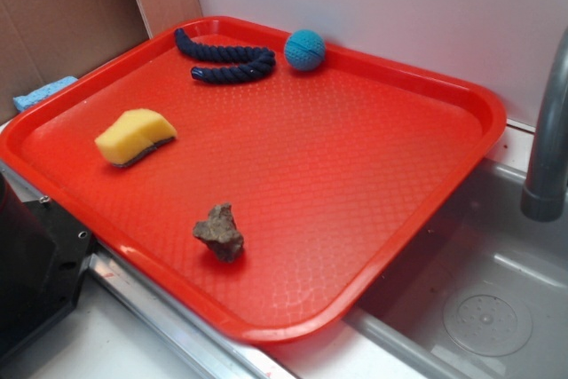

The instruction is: Grab the rock.

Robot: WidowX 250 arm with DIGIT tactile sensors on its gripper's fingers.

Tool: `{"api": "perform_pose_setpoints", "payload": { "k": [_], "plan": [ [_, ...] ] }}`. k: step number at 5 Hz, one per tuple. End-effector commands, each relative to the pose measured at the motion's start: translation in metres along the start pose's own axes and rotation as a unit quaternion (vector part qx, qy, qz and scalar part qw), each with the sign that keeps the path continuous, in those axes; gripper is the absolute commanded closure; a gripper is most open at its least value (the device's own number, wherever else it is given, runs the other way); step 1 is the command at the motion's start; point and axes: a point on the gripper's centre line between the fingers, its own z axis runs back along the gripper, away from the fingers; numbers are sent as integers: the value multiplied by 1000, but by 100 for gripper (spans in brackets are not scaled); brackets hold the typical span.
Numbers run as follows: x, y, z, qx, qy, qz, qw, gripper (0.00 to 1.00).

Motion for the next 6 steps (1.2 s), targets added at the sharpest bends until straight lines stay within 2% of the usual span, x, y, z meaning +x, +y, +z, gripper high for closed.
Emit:
{"api": "perform_pose_setpoints", "payload": {
  "k": [1, 3, 4, 6],
  "plan": [
    [-1, -21, -38, -19, 0, 44, 999, 0],
    [-1, -43, -90, -13, 2, 101, 995, 0],
    [-3, -52, -112, -19, 11, 106, 994, 0],
    [-6, -67, -164, 10, -5, 112, 994, 0]
  ]
}}
